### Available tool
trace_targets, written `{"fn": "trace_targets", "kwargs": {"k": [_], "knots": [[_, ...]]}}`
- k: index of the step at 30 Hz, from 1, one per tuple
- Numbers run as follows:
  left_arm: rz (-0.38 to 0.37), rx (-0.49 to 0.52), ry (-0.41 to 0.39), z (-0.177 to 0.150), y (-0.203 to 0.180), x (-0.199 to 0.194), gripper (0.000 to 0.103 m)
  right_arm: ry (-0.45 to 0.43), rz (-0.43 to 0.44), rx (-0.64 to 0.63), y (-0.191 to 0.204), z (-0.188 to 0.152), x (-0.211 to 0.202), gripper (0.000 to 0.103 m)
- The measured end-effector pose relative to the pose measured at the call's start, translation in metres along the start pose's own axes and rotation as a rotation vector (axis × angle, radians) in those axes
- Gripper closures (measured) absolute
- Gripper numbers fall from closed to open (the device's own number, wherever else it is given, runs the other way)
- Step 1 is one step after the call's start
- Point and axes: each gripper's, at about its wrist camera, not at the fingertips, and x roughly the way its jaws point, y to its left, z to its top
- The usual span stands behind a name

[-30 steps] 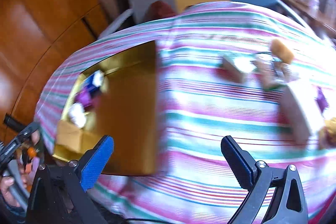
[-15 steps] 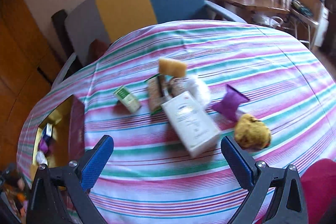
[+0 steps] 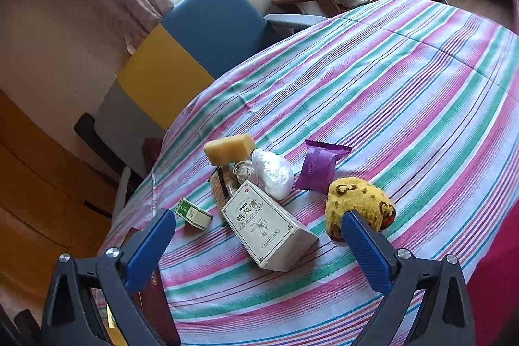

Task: Organize objects
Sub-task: 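Move both grippers back toward the remaining table items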

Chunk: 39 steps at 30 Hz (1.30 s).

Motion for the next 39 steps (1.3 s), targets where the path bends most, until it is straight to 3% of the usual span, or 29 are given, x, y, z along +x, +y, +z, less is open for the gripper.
{"fn": "trace_targets", "kwargs": {"k": [9, 17, 19, 23, 32, 39], "knots": [[-0.153, 0.064, 0.122, 0.015, -0.068, 0.052, 0.035, -0.017, 0.048, 0.090, -0.013, 0.003, -0.002, 0.000], [-0.267, 0.046, 0.240, 0.035, -0.117, 0.104, 0.034, -0.029, 0.090, 0.144, -0.024, 0.004, -0.004, 0.000], [-0.295, 0.046, 0.257, 0.041, -0.133, 0.114, 0.026, -0.030, 0.103, 0.162, -0.027, 0.004, -0.005, 0.000], [-0.329, 0.033, 0.289, 0.053, -0.159, 0.138, 0.022, -0.037, 0.125, 0.182, -0.029, 0.004, -0.006, 0.000], [-0.333, -0.068, 0.364, 0.080, -0.195, 0.192, 0.020, -0.042, 0.183, 0.224, -0.036, 0.005, -0.006, 0.000], [-0.243, -0.061, 0.387, 0.090, -0.228, 0.227, 0.019, -0.034, 0.211, 0.230, -0.037, 0.006, -0.005, 0.000]]}}
